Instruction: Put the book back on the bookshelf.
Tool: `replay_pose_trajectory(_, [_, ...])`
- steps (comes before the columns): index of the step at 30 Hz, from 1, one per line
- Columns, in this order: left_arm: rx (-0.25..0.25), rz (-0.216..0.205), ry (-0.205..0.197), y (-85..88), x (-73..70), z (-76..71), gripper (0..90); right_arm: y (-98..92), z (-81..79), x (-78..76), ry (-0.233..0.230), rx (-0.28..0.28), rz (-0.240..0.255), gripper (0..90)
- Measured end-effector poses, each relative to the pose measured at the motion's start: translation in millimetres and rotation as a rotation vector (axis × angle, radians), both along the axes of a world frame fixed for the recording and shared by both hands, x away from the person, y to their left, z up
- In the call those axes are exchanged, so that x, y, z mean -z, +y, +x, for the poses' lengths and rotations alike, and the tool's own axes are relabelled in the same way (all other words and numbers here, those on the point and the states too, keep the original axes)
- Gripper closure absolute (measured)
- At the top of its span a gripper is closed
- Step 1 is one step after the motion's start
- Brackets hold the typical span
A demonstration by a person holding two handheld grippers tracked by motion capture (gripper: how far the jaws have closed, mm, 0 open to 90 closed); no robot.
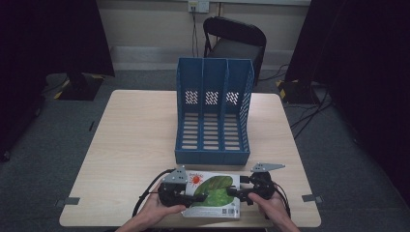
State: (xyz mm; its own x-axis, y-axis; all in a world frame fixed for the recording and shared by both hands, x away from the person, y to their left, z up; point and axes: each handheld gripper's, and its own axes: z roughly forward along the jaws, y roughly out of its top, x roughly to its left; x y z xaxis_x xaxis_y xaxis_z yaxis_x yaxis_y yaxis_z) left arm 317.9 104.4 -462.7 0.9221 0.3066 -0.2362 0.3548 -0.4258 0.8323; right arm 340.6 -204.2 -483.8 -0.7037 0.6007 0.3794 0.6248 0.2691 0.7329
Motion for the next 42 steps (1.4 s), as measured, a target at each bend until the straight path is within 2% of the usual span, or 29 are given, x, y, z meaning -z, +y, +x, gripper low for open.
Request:
replay_pose_trajectory(2, [0.005, 0.003, -0.002, 0.4, 0.3, -0.9, 67.1, 1.3, -2.6, -1.8, 0.002, -0.038, 0.026, 23.7])
replay_pose_trajectory(6, [0.01, 0.001, 0.0, 1.0, 0.6, -1.8, 68.1, 2.5, -5.6, -3.8, -0.023, -0.052, 0.014, 24.8])
replay_pose_trajectory(8, [0.011, 0.002, -0.004, 2.4, 0.2, -1.5, 68.9, 0.8, -7.3, -6.6, -0.042, -0.044, 0.022, 29.1])
replay_pose_trajectory(9, [0.008, 0.002, -0.004, 3.2, 0.1, -0.9, 69.6, -1.6, -8.3, -9.6, -0.053, -0.044, 0.043, 32.4])
replay_pose_trajectory(15, [0.0, 0.013, -0.037, 4.4, -1.5, -4.1, 70.5, -5.5, -11.2, -14.5, -0.079, -0.048, 0.064, 36.7])
replay_pose_trajectory(16, [-0.011, 0.012, -0.035, 4.2, -2.6, -4.8, 70.5, -7.9, -12.7, -17.2, -0.088, -0.059, 0.086, 37.9])
replay_pose_trajectory(18, [-0.013, 0.025, -0.056, 3.7, -3.7, -5.8, 71.4, -12.0, -13.5, -20.5, -0.09, -0.07, 0.128, 41.6])
replay_pose_trajectory(21, [-0.024, 0.035, -0.053, 3.7, -2.3, -4.5, 72.1, -15.2, -15.5, -24.3, -0.109, -0.078, 0.148, 44.7])
replay_pose_trajectory(22, [-0.025, 0.055, -0.058, 3.5, -1.0, -3.7, 72.1, -15.9, -16.5, -25.8, -0.115, -0.078, 0.157, 45.2])
replay_pose_trajectory(23, [-0.03, 0.075, -0.06, 3.2, 0.6, -3.4, 71.9, -15.8, -18.7, -27.8, -0.13, -0.096, 0.16, 49.8])
replay_pose_trajectory(25, [-0.034, 0.111, -0.068, 2.4, 4.1, -3.1, 72.4, -14.9, -19.8, -28.1, -0.132, -0.106, 0.16, 49.4])
replay_pose_trajectory(26, [-0.031, 0.104, -0.063, 2.5, 4.8, -2.9, 72.8, -11.2, -22.3, -28.7, -0.152, -0.113, 0.136, 49.2])
replay_pose_trajectory(27, [-0.031, 0.103, -0.051, 2.9, 4.6, -2.4, 72.8, -11.2, -22.3, -28.7, -0.152, -0.113, 0.136, 49.2])
replay_pose_trajectory(28, [-0.033, 0.1, -0.06, 2.5, 4.8, -3.2, 72.5, -9.1, -23.4, -29.3, -0.169, -0.118, 0.115, 48.6])
replay_pose_trajectory(31, [-0.031, 0.122, -0.078, 2.9, 4.0, -5.3, 70.5, -9.4, -23.5, -29.4, -0.179, -0.122, 0.109, 52.6])
replay_pose_trajectory(33, [-0.032, 0.124, -0.073, 3.8, 3.6, -6.1, 69.5, -9.7, -23.4, -29.4, -0.182, -0.125, 0.108, 55.3])
replay_pose_trajectory(35, [-0.064, 0.134, -0.078, 11.5, 1.3, -7.9, 68.2, -10.8, -23.5, -30.1, -0.19, -0.132, 0.108, 58.1])
replay_pose_trajectory(37, [-0.108, 0.129, -0.063, 21.2, -1.4, -6.2, 66.4, -12.1, -23.6, -30.0, -0.188, -0.142, 0.108, 60.8])
replay_pose_trajectory(38, [-0.137, 0.119, -0.04, 25.8, -3.2, -5.4, 63.3, -12.5, -23.6, -29.8, -0.188, -0.141, 0.109, 61.5])
replay_pose_trajectory(39, [-0.137, 0.119, -0.04, 25.8, -3.2, -5.4, 62.9, -12.5, -23.6, -29.8, -0.188, -0.141, 0.109, 61.5])
replay_pose_trajectory(40, [-0.175, 0.108, -0.043, 34.8, -6.0, -4.2, 62.1, -12.8, -23.7, -30.1, -0.195, -0.139, 0.114, 63.4])
replay_pose_trajectory(41, [-0.175, 0.108, -0.043, 34.8, -6.0, -4.2, 62.0, -12.8, -23.7, -30.1, -0.195, -0.139, 0.114, 63.4])
replay_pose_trajectory(42, [-0.202, 0.103, -0.032, 40.8, -5.8, -1.0, 61.0, -13.4, -23.6, -31.9, -0.204, -0.138, 0.123, 65.9])
